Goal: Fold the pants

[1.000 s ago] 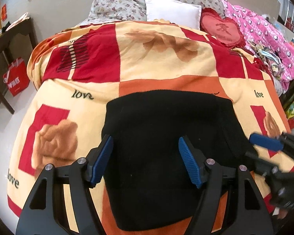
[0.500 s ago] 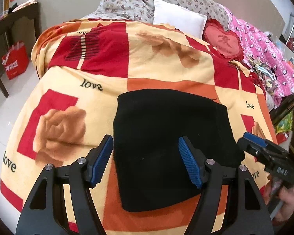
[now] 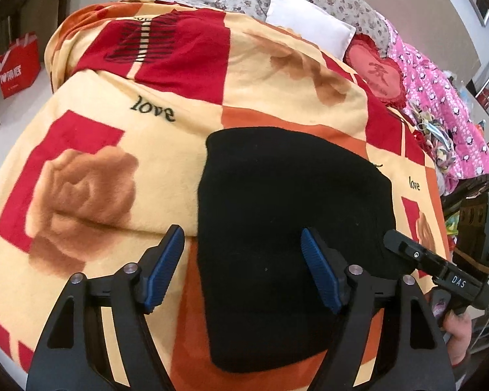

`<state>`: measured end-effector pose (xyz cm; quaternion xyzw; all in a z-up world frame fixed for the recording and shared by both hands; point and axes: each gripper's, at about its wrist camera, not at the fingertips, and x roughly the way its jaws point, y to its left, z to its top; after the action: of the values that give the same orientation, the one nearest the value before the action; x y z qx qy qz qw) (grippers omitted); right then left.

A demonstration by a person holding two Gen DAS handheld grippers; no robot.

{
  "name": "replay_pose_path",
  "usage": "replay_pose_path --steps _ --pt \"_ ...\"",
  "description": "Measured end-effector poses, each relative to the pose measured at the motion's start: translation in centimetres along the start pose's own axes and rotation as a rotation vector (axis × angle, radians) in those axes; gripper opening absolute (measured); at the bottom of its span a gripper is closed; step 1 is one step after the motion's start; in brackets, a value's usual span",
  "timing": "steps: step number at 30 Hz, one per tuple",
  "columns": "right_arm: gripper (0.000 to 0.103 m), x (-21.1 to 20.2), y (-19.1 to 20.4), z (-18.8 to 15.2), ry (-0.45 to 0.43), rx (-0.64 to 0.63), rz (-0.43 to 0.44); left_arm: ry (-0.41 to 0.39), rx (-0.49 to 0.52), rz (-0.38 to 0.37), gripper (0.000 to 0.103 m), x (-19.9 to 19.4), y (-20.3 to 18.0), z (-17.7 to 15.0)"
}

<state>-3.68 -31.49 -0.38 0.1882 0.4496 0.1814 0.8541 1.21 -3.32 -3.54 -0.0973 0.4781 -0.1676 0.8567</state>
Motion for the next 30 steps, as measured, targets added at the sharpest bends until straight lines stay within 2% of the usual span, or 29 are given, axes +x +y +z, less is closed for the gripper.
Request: replay_pose_path --steps 5,11,12,14,16,19,21,23,27,30 --pt "0.08 0.6 0.4 0.4 -0.009 -0.008 -0.001 -0.01 0.004 -0.002 0.081 0.8 -0.3 0.2" --pt "0.086 1.5 2.0 0.4 -0.002 -0.072 -0.09 -0.008 -0.001 -0.004 0.083 1.2 -0.6 0.4" --pt "0.084 1.4 1.9 0.3 -0.009 -0.066 -0.086 -0.009 0.003 -0.001 0.083 1.2 -0.6 0.4" --pt "0.073 1.1 1.8 0.2 -0.023 -0.067 -0.069 -0.016 0.019 0.003 0.083 1.1 -1.1 0.4" --pt "0.055 0.5 2.0 0.3 -0.033 -0.08 -0.055 -0.023 0.042 0.021 0.08 0.9 -1.7 0.3" --pt "0.044 -1.0 2.7 1.1 -0.053 -0.106 -0.048 -0.036 0.071 0.017 0.069 0.0 -2.6 0.8" --pt "0.043 -2.0 3.2 1.9 -0.083 -0.115 -0.034 -0.049 0.074 -0.016 0.063 -0.9 -2.9 1.8" --pt "0.043 -2.7 3.6 2.8 -0.116 -0.136 -0.044 -0.06 0.08 -0.047 0.063 -1.4 -3.4 3.2" --pt "0.042 -2.2 3.5 5.4 -0.136 -0.132 -0.066 -0.093 0.124 0.0 0.063 -0.7 -4.8 5.5" --pt "0.042 -1.1 2.3 7.0 -0.141 -0.101 -0.095 -0.061 0.13 0.017 0.063 1.6 -5.0 7.0"
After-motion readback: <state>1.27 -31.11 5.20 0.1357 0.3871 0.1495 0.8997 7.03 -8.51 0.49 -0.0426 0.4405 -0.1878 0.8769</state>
